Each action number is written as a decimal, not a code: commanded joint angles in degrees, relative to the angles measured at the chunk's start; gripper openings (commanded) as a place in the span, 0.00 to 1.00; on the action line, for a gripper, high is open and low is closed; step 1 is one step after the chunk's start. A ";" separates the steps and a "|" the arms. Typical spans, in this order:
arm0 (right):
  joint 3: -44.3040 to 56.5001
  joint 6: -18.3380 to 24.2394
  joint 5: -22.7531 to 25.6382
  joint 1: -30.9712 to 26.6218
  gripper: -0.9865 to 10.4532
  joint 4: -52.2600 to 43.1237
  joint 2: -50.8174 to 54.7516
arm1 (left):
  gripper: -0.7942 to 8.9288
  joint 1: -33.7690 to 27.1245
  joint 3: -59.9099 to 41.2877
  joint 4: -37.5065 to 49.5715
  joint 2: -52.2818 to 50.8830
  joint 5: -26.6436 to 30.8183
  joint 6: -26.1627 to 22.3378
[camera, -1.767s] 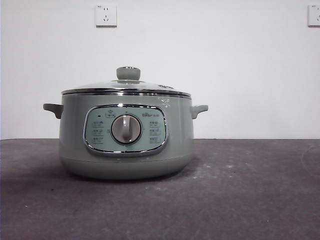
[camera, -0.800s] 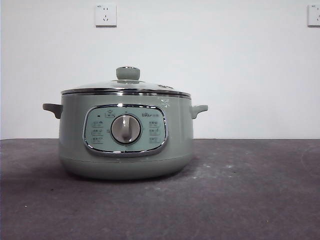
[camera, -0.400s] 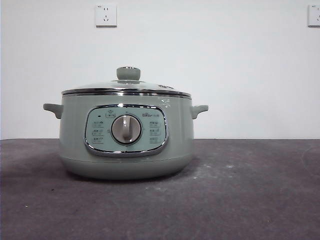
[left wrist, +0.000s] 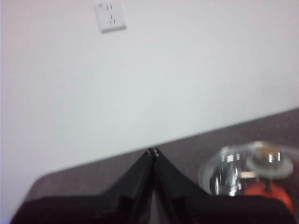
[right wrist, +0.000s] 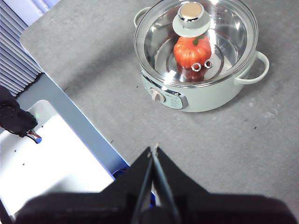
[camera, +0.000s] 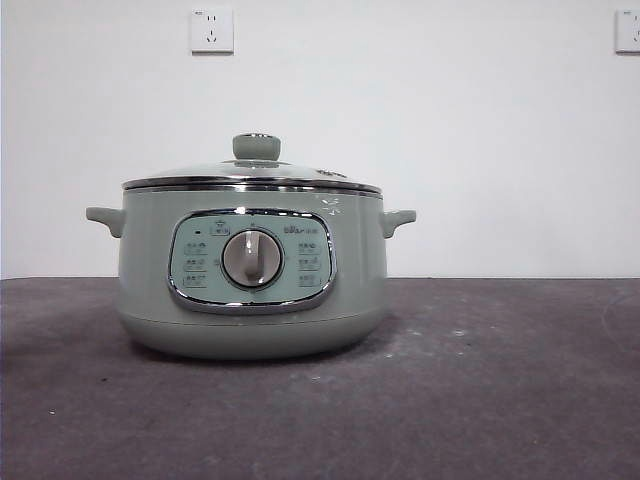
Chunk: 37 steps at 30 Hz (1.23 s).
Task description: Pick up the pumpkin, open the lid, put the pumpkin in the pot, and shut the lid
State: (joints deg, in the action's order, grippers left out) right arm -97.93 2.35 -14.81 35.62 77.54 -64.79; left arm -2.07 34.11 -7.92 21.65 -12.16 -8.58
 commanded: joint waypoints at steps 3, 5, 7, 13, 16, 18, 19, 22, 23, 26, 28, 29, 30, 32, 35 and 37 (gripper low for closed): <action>0.11 -0.35 0.15 0.07 0.09 0.90 0.11 | 0.08 -0.31 -12.22 2.47 -6.84 1.90 -0.42; 0.11 -0.35 0.15 0.07 0.09 0.90 0.11 | 0.08 -0.31 -15.96 2.78 -9.33 2.12 -0.42; 0.11 -0.35 0.13 0.07 0.09 0.90 0.11 | 0.08 -0.31 -19.43 2.75 -11.91 2.23 -0.42; 0.11 -0.35 0.15 0.07 0.09 0.90 0.11 | 0.08 -0.31 -27.26 2.75 -17.90 4.90 -0.24; 0.11 -0.35 0.15 0.07 0.09 0.90 0.11 | 0.08 -0.31 -30.21 2.69 -20.20 5.09 -0.22; 0.11 -0.35 0.15 0.07 0.09 0.90 0.11 | 0.08 -0.31 -31.65 2.43 -21.35 5.11 -0.20; 0.11 -0.35 0.13 0.07 0.09 0.90 0.11 | 0.08 -0.31 -32.28 2.51 -21.57 5.14 -0.02; 0.11 -0.35 0.13 0.07 0.09 0.90 0.11 | 0.08 -0.31 -33.16 1.49 -21.57 5.14 0.04; 0.11 -0.35 0.13 0.07 0.09 0.90 0.11 | 0.08 -0.31 -33.20 0.90 -21.57 5.14 0.04; 0.11 -0.35 0.15 0.07 0.09 0.90 0.11 | 0.08 -0.31 -33.35 -0.72 -21.57 5.16 0.00; 0.11 -0.35 0.15 0.07 0.09 0.90 0.11 | 0.08 -0.31 -33.35 -2.45 -21.57 5.09 0.02; 0.11 -0.35 0.15 0.07 0.09 0.90 0.11 | 0.08 -0.31 -33.38 -3.21 -21.57 5.03 0.02; 0.11 -0.35 0.15 0.07 0.09 0.90 0.11 | 0.08 -0.31 -33.38 -4.02 -21.57 5.03 0.02; 0.11 -0.35 0.13 0.07 0.09 0.90 0.11 | 0.08 -0.31 -33.38 -4.11 -21.57 5.01 0.02; 0.11 -0.35 0.13 0.07 0.09 0.90 0.11 | 0.08 -0.31 -33.38 -3.87 -21.57 4.44 0.13; 0.11 -0.35 0.15 0.07 0.09 0.90 0.11 | 0.08 -0.28 -33.35 -3.74 -21.57 4.37 0.13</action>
State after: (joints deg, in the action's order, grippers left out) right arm -97.93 2.33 -14.81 35.62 77.54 -64.77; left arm -2.20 1.41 -11.16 0.25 -7.38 -8.54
